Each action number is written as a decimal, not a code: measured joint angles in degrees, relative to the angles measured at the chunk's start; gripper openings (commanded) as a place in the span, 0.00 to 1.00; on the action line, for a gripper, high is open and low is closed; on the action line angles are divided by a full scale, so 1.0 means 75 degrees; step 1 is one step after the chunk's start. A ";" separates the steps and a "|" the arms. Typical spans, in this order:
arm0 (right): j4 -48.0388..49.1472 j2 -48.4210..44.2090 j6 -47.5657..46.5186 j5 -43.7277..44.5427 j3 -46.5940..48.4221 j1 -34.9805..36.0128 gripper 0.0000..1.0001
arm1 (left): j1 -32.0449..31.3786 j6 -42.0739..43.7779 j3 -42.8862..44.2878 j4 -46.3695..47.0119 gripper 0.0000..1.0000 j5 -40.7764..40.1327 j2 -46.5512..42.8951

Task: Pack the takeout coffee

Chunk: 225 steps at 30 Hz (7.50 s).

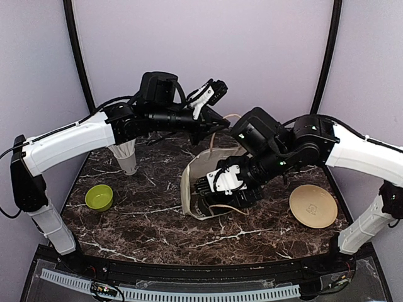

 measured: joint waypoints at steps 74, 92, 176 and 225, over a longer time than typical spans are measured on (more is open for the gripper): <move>0.3800 -0.2614 -0.0664 0.3815 -0.5333 0.0166 0.46 | 0.0889 -0.1539 -0.2527 0.2445 0.80 -0.0906 0.0560; 0.4709 -0.2326 -0.0842 0.3937 -0.5767 0.0166 0.46 | 0.0886 -0.1679 -0.2471 0.2422 0.79 -0.0309 0.0854; 0.3360 -0.0895 -0.0597 0.2975 -0.3987 -0.0248 0.47 | 0.1492 -0.2028 -0.0606 0.0289 0.59 0.5030 0.3573; 0.0224 0.2617 -0.0557 -0.0749 -0.0009 -0.2069 0.45 | 0.3270 -0.1772 -0.1209 -0.0289 0.75 0.2699 0.1376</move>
